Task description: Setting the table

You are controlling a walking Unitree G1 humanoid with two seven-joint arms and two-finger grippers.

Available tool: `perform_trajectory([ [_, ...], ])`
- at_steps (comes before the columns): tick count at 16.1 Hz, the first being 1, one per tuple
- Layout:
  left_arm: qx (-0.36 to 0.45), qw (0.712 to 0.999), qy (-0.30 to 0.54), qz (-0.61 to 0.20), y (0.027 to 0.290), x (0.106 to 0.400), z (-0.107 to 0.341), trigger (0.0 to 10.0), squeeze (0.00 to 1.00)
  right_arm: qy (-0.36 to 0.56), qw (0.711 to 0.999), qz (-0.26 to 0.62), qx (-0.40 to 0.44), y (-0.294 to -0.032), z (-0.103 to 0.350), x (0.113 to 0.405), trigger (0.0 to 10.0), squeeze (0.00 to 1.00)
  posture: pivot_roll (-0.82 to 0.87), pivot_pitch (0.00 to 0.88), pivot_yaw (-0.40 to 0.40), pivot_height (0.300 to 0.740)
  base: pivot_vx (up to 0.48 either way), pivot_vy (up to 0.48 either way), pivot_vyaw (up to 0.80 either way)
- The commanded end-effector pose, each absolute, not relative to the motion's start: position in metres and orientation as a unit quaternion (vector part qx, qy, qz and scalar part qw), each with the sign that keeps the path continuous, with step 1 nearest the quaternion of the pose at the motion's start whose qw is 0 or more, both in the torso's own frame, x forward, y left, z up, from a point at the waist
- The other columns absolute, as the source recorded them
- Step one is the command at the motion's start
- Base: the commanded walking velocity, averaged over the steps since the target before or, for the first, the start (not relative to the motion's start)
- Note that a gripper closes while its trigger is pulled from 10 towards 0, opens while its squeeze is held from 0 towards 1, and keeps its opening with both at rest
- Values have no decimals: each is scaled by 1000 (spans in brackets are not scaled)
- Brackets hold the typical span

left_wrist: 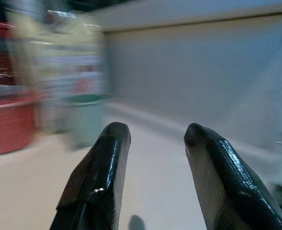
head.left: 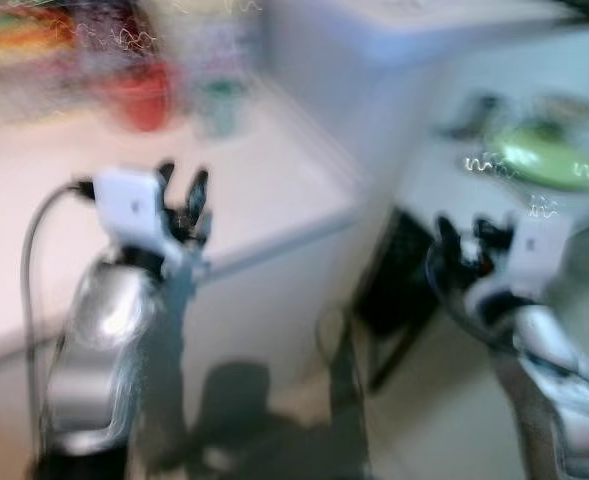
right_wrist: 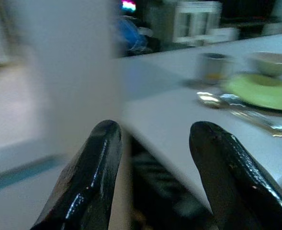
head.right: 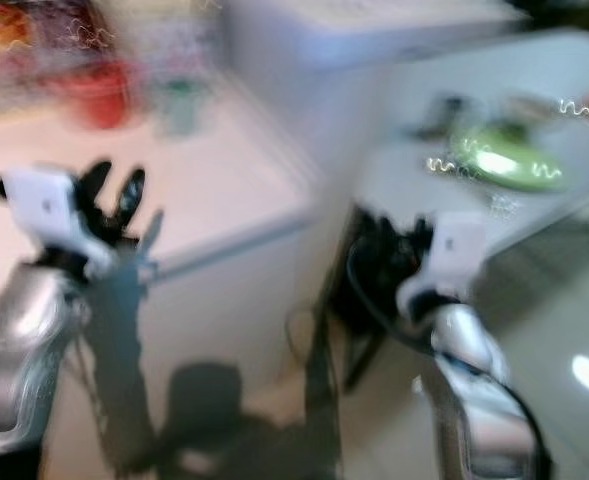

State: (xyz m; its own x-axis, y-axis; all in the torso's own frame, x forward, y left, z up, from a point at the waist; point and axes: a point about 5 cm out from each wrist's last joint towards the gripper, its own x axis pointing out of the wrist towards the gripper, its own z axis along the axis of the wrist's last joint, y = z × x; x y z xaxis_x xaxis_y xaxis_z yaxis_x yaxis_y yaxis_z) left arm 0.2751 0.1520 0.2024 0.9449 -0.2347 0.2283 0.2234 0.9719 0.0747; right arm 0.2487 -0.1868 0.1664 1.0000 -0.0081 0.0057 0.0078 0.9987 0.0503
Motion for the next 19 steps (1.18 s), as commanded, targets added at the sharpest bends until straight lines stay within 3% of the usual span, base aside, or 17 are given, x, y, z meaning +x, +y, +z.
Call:
perform_trajectory([
  [1,36,986,-125,-100,162,274,207,10000,0,-18,999,14,33,-179,172,249,10000,0,42,3,-40,740,401,0,0],
  [6,43,987,-127,-83,168,277,209,10000,0,-26,999,33,30,-176,173,248,10000,0,41,0,-41,740,404,0,-185],
  [9,30,989,-121,-77,170,278,210,10000,0,-32,997,61,37,-169,174,246,10000,0,46,0,-46,740,0,0,0],
  [10,28,990,-116,-76,173,279,210,10000,1000,-33,996,69,38,-167,174,245,10000,0,46,0,-46,740,0,0,0],
  [18,47,995,-72,-59,177,317,214,10000,1000,-43,993,107,39,-160,178,243,10000,0,33,5,-30,740,0,0,0],
  [19,46,997,-47,-49,182,324,201,10000,1000,-40,984,172,35,-150,181,242,10000,0,32,12,-30,740,0,0,0],
])
